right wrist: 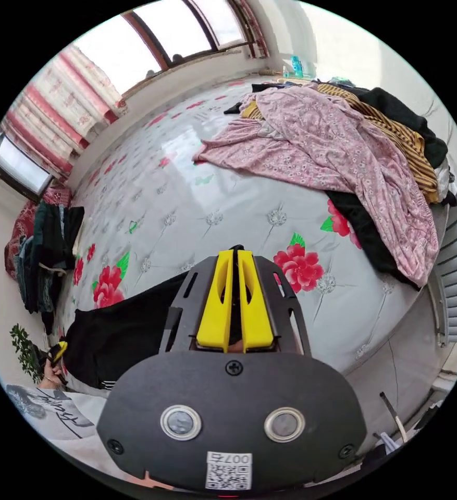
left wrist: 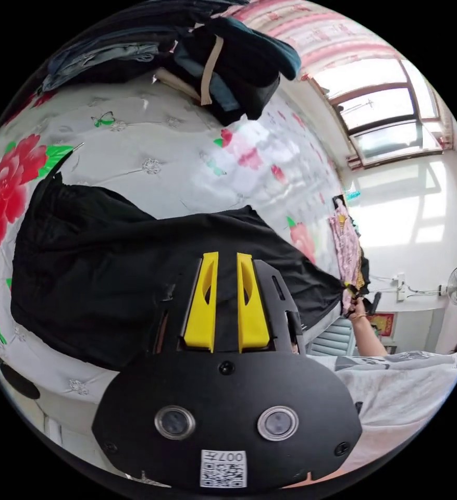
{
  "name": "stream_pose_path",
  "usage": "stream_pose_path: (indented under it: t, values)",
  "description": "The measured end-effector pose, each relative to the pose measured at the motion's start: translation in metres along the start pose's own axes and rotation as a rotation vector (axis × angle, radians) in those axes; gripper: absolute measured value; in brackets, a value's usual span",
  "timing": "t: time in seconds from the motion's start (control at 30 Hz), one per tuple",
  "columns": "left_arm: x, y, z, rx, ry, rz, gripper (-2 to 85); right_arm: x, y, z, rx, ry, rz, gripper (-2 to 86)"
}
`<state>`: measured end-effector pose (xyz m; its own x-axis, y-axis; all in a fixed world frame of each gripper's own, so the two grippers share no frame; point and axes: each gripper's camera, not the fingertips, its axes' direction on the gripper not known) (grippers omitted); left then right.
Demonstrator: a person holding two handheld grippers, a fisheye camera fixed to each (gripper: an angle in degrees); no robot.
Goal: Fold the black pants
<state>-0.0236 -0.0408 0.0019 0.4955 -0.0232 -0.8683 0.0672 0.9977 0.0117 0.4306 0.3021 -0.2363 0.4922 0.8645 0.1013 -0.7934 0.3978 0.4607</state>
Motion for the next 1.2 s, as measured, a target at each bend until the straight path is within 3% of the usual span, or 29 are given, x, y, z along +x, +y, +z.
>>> stream_pose_path:
  t: [0.17,0.27,0.37,0.53,0.73,0.93,1.03,1.1,1.2]
  values:
    - [-0.014,-0.016,0.03,-0.045,-0.065,-0.056,6.3,0.029,0.0,0.021,-0.098,0.059,0.069,3.3]
    - [-0.005,-0.022,0.022,-0.005,-0.033,-0.002,6.4,0.048,0.016,-0.018,0.031,0.015,0.137,5.7]
    - [-0.012,-0.021,0.006,0.036,0.025,-0.015,6.4,0.076,0.051,-0.054,0.125,-0.118,0.227,7.8]
    - [-0.056,-0.006,-0.024,0.093,0.137,-0.119,6.4,0.114,0.14,-0.054,0.121,-0.341,0.41,9.9]
    - [-0.124,0.022,-0.072,0.189,0.196,-0.263,6.4,0.11,0.196,-0.037,0.295,-0.486,0.541,9.0]
    - [-0.187,0.051,-0.128,0.333,0.168,-0.357,6.4,0.103,0.173,-0.005,0.177,-0.566,0.659,2.5]
    - [-0.223,0.077,-0.164,0.445,0.132,-0.434,7.1,0.045,0.151,-0.03,0.196,-0.539,0.467,0.6]
    - [-0.253,0.113,-0.193,0.567,0.033,-0.578,7.1,-0.048,0.128,-0.05,0.145,-0.482,0.166,0.1]
    - [-0.296,0.146,-0.209,0.666,0.046,-0.698,7.9,-0.197,0.133,-0.063,0.08,-0.439,-0.283,-0.1]
